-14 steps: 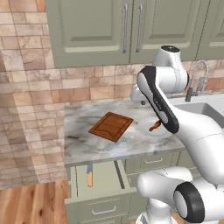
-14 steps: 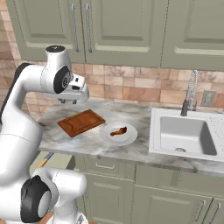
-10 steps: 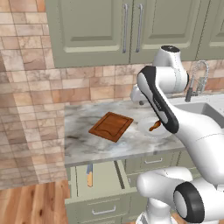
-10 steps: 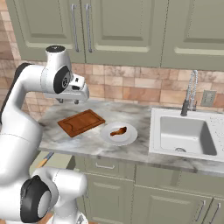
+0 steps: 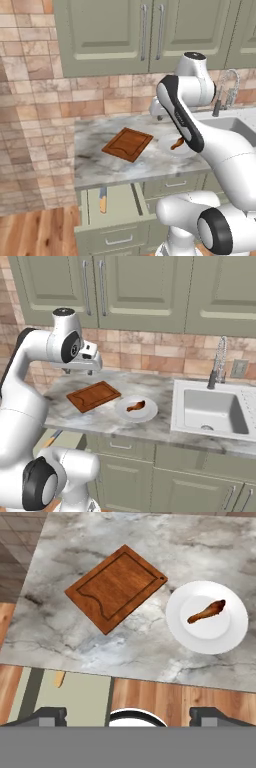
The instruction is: Pick up the knife from the drawer and place it on the cutting board. Then place the meat from the plate to the cutting board.
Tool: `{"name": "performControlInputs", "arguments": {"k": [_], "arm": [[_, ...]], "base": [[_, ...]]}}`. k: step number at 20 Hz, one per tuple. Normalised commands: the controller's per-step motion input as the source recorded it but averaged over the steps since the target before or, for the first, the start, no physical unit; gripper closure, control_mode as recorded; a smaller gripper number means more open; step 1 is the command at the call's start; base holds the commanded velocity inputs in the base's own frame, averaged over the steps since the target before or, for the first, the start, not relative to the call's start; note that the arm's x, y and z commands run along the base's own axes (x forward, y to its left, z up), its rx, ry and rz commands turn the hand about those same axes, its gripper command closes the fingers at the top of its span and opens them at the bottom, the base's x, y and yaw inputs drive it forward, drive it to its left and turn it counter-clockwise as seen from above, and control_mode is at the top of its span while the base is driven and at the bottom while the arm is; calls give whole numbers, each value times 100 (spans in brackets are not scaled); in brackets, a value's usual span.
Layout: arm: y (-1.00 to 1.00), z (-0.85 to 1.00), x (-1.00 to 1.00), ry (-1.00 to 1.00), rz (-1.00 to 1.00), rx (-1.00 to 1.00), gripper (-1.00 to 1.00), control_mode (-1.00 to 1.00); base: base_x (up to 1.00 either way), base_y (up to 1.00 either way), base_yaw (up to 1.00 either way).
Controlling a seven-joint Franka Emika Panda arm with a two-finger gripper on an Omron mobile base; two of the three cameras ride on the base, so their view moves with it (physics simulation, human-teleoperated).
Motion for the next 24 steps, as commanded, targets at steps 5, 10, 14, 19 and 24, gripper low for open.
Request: {"name": "performControlInputs", "arguments": {"k": [5,10,14,19,24], "arm": [[0,0,0,0,0,0,-100,100],[0,0,0,0,0,0,-100,100],[0,0,0,0,0,0,-100,100],[0,0,0,0,0,0,-100,100],[0,0,0,0,0,0,-100,100]], "base": [[-8,-28,31],[0,-29,53],[-1,-44,61],[-4,-47,69],[-1,-22,68]]}}
